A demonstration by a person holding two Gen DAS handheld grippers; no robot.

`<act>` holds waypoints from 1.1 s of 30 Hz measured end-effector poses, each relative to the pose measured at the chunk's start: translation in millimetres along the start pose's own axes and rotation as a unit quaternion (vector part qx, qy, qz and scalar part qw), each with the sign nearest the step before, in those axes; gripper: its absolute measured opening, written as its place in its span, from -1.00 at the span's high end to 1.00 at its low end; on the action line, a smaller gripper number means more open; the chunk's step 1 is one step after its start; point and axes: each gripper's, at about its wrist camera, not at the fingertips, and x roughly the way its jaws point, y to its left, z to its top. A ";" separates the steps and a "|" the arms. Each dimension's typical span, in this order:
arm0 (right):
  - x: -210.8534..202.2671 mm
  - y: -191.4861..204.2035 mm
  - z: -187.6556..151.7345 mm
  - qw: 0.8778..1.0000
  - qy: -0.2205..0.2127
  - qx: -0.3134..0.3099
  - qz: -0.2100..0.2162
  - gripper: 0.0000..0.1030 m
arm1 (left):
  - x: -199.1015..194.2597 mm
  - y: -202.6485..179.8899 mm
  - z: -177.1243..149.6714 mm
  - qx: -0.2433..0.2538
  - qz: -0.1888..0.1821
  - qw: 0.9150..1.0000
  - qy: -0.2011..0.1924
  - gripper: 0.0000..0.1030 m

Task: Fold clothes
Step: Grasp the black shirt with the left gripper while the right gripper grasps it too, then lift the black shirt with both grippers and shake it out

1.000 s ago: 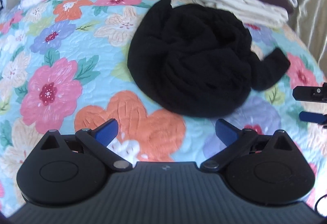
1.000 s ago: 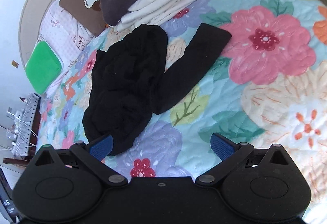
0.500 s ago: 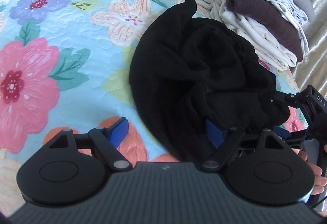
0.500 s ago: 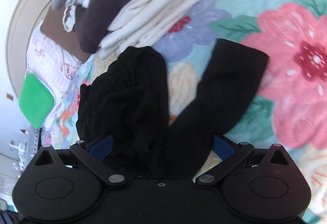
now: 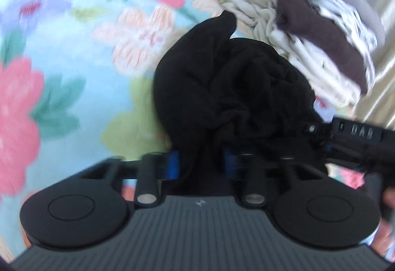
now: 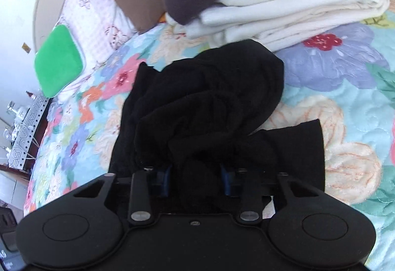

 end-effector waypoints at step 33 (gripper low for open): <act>-59.9 124.8 -129.2 0.953 -0.013 -0.302 -0.024 0.63 | -201.0 123.6 -59.0 0.078 0.279 0.951 -0.110 0.73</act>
